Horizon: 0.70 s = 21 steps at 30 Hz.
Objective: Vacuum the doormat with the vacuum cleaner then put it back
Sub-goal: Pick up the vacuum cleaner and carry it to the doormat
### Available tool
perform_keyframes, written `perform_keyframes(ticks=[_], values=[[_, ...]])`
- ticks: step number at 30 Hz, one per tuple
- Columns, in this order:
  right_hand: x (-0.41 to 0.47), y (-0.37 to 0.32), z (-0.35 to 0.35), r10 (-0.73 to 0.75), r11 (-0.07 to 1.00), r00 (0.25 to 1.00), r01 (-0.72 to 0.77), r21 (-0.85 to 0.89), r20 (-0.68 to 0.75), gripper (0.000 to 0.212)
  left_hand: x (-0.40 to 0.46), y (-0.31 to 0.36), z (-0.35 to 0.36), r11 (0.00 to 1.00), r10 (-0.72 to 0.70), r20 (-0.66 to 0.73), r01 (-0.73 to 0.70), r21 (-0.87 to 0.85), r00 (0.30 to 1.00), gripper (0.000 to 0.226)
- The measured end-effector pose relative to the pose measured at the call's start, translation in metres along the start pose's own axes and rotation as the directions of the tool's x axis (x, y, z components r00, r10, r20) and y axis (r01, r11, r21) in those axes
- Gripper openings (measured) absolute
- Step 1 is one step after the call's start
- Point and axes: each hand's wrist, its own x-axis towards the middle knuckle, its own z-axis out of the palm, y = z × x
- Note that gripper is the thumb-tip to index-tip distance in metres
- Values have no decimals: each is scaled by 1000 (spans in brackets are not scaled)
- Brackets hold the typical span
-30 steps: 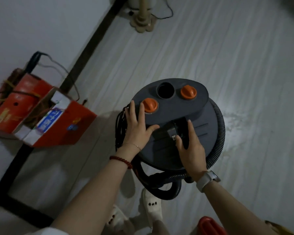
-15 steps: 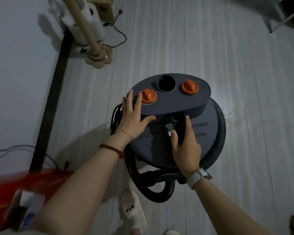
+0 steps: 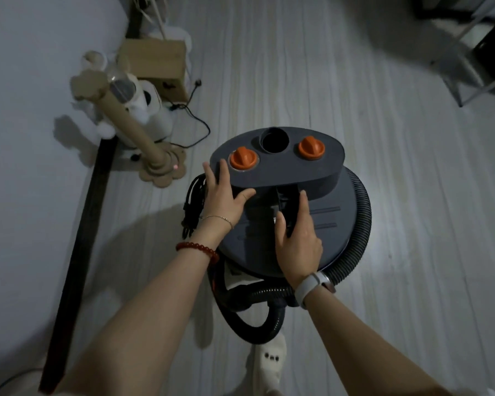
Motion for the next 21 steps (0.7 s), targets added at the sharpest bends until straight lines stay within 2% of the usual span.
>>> perform_keyframes(ticks=[7,15,21], values=[[148,-51,23,12,1000,1000,-12,-15,14,62,149,46,-33,996,21,12,-22,85,1000,86],[336,-124,61,43,997,995,-48,-55,-94,62,346,104,-81,980,110,45,-116,161,993,84],[482,-170,78,97,991,991,-105,-81,-92,63,491,158,-114,966,150,89,-166,200,985,82]])
